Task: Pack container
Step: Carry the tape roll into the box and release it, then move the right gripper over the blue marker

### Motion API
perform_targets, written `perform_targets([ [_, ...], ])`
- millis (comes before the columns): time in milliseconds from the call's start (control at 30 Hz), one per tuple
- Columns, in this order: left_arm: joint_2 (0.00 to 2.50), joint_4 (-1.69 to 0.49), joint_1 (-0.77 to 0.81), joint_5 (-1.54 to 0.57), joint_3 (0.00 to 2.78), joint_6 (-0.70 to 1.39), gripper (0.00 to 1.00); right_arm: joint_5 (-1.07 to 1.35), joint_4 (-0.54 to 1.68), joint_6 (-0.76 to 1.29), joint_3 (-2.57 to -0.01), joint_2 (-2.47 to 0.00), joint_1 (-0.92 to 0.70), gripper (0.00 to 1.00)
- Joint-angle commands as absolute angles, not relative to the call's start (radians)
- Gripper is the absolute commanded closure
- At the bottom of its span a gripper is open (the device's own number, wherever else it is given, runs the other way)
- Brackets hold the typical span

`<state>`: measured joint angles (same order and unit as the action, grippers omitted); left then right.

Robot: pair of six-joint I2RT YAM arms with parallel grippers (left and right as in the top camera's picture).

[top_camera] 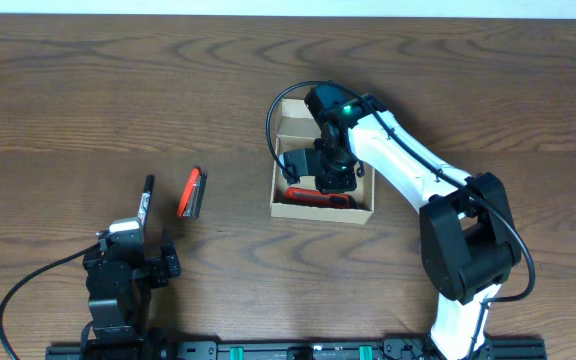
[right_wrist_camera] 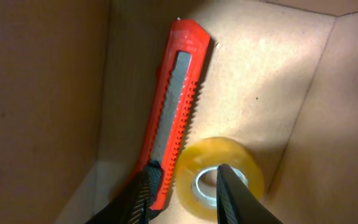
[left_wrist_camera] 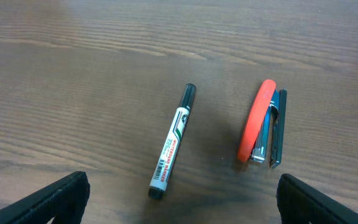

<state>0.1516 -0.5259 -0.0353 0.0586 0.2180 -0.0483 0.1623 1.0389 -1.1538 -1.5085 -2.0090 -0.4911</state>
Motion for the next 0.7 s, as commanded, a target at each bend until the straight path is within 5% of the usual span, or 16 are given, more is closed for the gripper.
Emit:
perform_targets([
  [0, 0.152, -0.526, -0.032, 0.051, 0.235, -0.036, 0.05, 0.191, 1.042, -1.132, -1.526, -1.991, -0.483, 0.76],
  [200, 0.152, -0.526, -0.032, 0.052, 0.235, -0.036, 0.05, 0.238, 1.042, -0.998, -1.56, -1.875, -0.465, 0.72],
  [300, 0.152, -0.526, -0.032, 0.051, 0.235, -0.036, 0.05, 0.247, 1.015, -0.556, -1.605, -1.787, -0.402, 0.44],
  [433, 0.152, -0.526, -0.032, 0.051, 0.235, -0.036, 0.05, 0.251, 1.042, -0.305, -1.626, -1.694, -0.286, 0.4],
  [500, 0.152, -0.526, -0.032, 0.051, 0.235, -0.036, 0.05, 0.237, 1.055, -0.241, -1.629, -1.645, -0.222, 0.14],
  [567, 0.152, -0.526, -0.032, 0.051, 0.235, -0.036, 0.05, 0.22, 1.068, -0.172, -1.634, -1.597, -0.15, 0.01],
  [667, 0.152, -0.526, -0.032, 0.051, 0.235, -0.036, 0.05, 0.205, 1.125, -0.138, -1.666, -1.546, -0.027, 0.02],
])
